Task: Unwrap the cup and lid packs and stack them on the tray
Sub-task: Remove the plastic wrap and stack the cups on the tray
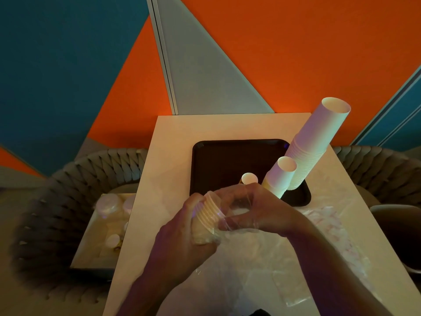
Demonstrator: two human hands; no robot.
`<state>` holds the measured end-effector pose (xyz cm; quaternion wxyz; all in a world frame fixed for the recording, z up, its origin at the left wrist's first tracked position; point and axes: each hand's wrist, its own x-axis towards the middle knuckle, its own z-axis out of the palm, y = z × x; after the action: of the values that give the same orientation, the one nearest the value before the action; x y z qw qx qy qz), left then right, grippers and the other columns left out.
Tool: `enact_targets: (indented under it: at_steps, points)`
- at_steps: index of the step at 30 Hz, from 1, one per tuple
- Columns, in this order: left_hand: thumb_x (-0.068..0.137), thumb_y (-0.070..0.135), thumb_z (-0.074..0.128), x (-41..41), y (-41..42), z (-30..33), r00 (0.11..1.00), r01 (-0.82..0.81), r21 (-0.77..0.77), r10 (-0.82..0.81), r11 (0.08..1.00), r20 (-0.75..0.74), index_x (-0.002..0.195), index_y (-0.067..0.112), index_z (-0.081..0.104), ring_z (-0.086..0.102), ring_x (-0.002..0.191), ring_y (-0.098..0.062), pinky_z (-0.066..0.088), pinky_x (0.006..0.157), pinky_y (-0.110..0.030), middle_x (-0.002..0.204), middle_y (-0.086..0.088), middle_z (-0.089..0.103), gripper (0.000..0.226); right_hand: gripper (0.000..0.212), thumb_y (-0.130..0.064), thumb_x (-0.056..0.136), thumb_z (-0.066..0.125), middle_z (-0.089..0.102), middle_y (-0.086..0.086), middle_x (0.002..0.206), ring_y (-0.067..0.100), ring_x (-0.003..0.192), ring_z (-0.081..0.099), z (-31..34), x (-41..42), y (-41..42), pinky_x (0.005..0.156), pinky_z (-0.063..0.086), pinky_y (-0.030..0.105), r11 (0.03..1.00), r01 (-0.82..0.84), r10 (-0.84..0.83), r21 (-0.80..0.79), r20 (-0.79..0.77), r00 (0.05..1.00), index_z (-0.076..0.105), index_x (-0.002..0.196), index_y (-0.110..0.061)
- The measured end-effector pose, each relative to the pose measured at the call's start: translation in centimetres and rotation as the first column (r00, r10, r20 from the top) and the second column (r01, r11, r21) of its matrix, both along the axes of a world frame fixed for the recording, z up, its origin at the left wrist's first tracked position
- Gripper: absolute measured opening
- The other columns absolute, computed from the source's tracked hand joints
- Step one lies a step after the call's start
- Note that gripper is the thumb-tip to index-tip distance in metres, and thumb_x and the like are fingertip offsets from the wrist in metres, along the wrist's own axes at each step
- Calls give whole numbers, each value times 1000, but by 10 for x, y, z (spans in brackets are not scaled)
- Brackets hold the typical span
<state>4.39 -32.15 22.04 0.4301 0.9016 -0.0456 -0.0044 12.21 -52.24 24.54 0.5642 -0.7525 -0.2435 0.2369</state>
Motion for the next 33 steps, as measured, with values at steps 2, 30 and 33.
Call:
enact_targets:
  at_steps: [2,30,33]
  points:
    - [71,51,85,0,1,-1,1000,2,3,-2,1000,7,126,61,25,61,99,2,48,74,-11,111,34,55,83,19,-14,73,89,73,4,115,24,111,69,-1,0,-3,99,51,59,997,57,-56,46,-24,998,69,74,-13]
    - [66,47,90,5,-4,6,990,-45,-199,70,979,121,127,54,31,68,96,-4,57,66,-22,113,19,64,85,73,-39,61,96,66,-22,110,2,104,66,-18,0,-16,82,58,28,940,300,-265,-161,208,941,56,122,-43]
    - [66,46,90,6,-2,6,989,-54,-186,79,981,129,125,56,30,68,95,-4,58,66,-24,113,24,62,85,70,-42,60,93,63,-20,110,-5,100,61,-26,1,-18,77,51,21,908,385,-354,-162,192,915,52,117,-45]
